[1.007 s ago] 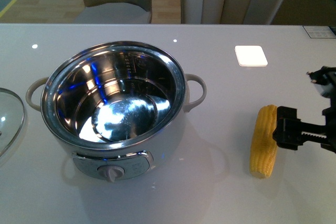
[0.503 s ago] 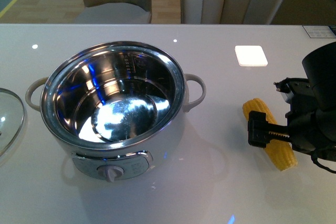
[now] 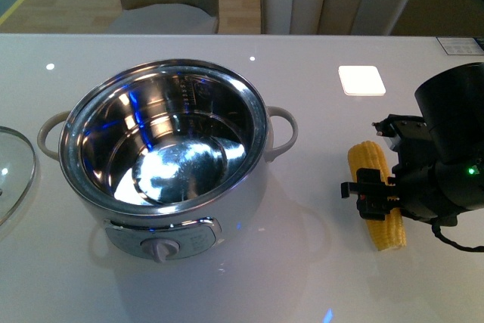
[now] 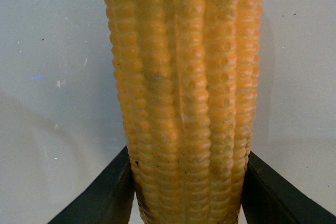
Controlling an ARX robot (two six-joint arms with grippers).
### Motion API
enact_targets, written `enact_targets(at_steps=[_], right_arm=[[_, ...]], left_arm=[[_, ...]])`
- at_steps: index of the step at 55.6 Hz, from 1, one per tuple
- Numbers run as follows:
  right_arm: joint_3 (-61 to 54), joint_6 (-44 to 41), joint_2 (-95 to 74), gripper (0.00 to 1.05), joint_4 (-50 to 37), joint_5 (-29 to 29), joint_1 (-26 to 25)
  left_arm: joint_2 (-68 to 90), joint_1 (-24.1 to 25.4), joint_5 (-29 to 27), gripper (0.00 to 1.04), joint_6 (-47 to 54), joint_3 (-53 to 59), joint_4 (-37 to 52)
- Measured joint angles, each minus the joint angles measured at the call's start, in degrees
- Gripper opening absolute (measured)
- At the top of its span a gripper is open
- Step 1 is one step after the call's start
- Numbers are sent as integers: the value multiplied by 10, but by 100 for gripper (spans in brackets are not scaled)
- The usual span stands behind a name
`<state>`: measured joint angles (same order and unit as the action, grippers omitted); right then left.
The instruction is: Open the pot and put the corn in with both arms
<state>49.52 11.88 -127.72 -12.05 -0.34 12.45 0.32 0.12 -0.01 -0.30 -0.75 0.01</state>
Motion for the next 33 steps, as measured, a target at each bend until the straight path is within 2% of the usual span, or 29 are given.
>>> enact_targets(at_steps=[6,16,26,33], right_arm=[[-10,-8,8,32,-1,-6,5],[-60,-22,64,24,-20,-29,1],[-103,-22,181,22,-17,-73,-18],[-94,24,276,20,5,-113,-23]], left_arm=[[0,0,0,98,0,0,0],[0,0,0,98,0,0,0],[0,0,0,98,0,0,0],[0,0,0,98,0,0,0]])
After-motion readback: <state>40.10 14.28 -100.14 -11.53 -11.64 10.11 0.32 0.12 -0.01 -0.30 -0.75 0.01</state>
